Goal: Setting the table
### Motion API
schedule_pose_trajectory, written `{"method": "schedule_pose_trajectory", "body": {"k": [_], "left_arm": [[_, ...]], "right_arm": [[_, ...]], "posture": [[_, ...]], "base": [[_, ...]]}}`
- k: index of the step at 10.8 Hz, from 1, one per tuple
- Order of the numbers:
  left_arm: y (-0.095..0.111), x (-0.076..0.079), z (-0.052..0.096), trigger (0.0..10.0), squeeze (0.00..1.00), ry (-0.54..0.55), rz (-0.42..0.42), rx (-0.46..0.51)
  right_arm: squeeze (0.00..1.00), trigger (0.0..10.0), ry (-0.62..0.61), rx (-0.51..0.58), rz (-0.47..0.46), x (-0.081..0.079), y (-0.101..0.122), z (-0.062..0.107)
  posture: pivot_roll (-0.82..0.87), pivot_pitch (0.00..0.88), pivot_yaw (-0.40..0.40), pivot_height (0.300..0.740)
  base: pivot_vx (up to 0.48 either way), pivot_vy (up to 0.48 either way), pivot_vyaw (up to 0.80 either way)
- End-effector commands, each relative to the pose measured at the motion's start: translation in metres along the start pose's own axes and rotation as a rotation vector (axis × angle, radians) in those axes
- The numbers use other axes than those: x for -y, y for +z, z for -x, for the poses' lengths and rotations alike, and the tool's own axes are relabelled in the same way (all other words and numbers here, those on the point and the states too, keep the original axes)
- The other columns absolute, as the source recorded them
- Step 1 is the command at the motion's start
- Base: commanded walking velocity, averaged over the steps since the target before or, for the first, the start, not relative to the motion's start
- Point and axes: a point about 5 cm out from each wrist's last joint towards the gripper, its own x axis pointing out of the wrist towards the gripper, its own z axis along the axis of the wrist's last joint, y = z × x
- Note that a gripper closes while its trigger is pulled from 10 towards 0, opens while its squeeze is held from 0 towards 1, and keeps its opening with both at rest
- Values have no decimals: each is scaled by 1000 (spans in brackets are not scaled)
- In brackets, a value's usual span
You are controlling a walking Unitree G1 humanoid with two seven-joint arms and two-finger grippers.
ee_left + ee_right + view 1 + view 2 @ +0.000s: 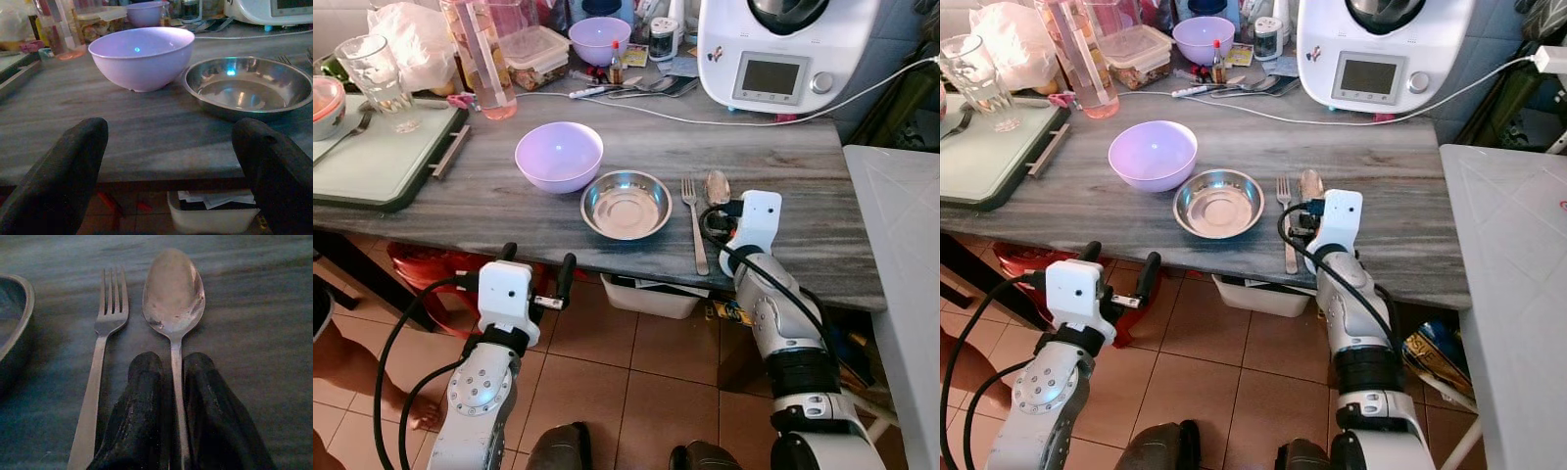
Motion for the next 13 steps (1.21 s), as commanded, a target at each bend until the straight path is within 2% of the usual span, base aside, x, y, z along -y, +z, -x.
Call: {"method": "schedule_pose_trajectory", "body": {"k": [1, 2, 4, 5, 6, 9, 10, 11, 13], "left_arm": [[2, 0, -1, 10000, 0, -2, -5, 4], [2, 0, -1, 10000, 0, -2, -4, 5], [2, 0, -2, 10000, 0, -2, -5, 8], [3, 0, -1, 10000, 0, -2, 10, 21], [5, 0, 0, 10000, 0, 6, 23, 30], [-5, -10, 1, 10000, 0, 93, 40, -31], [-7, -11, 1, 10000, 0, 102, 49, -35], [-10, -10, 2, 10000, 0, 101, 60, -45], [-9, -8, -3, 10000, 0, 99, 58, -40]], "right_arm": [[1000, 10000, -7, -9, 3, 2, -4, 3], [1000, 10000, 0, 26, 5, 3, 2, 4], [886, 10000, 1, 99, 20, 4, 16, 6], [922, 10000, 11, 185, 56, 4, 28, 11], [1000, 10000, 12, 245, 67, 4, 34, 15], [1000, 10000, 44, 367, 112, -1, 43, 26], [933, 10000, 57, 391, 140, -3, 43, 30], [0, 10000, 70, 394, 145, -5, 38, 33], [0, 10000, 75, 401, 149, -9, 36, 34]], "posture": [[104, 140, 45, 740], [101, 138, 45, 740], [101, 136, 45, 740], [99, 133, 45, 740], [98, 134, 46, 740], [94, 111, 39, 740], [88, 102, 38, 740], [86, 90, 38, 740], [80, 82, 38, 740]], "base": [[0, 0, 0], [0, 0, 0], [0, 0, 0], [0, 0, 0], [0, 0, 0], [0, 0, 0], [0, 0, 0], [0, 0, 0], [0, 0, 0]]}}
